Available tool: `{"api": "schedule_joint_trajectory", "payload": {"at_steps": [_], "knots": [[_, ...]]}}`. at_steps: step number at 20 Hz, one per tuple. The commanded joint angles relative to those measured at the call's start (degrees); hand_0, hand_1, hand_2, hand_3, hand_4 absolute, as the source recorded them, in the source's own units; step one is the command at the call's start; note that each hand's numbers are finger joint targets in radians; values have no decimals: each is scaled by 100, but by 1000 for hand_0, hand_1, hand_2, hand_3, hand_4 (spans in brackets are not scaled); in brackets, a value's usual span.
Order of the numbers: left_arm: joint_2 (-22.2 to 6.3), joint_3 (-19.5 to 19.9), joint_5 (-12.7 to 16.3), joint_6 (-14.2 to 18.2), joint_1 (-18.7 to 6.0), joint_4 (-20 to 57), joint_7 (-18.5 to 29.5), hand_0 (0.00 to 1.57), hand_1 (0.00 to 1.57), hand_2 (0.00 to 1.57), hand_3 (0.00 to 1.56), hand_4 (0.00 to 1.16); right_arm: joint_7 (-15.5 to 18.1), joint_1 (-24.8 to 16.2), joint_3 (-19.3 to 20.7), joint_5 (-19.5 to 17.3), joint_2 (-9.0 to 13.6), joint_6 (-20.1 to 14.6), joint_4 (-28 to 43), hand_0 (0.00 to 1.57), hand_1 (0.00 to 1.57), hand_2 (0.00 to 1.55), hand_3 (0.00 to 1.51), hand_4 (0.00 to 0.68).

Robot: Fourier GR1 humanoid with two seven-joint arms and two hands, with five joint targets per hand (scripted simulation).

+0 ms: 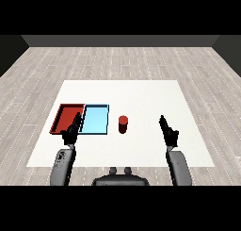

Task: Pick the red can and put it in the red box

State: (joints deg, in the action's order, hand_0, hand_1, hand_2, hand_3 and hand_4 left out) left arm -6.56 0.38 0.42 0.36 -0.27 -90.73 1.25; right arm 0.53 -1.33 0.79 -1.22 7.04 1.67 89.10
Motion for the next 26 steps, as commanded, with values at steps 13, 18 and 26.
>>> {"api": "schedule_joint_trajectory", "payload": {"at_steps": [13,18,26], "knots": [[259,306,471,-578,-98,-114,2285,0,0,0,0,0,1562,-282,191,738,-214,651,843,0,0,0,0,0],[255,385,536,-603,-287,29,2220,0,0,0,0,0,1563,-513,166,649,-161,766,1088,0,0,0,0,0],[408,104,285,-686,499,-199,2808,0,0,0,0,0,1636,-390,143,633,-348,692,768,0,0,0,0,0]]}}
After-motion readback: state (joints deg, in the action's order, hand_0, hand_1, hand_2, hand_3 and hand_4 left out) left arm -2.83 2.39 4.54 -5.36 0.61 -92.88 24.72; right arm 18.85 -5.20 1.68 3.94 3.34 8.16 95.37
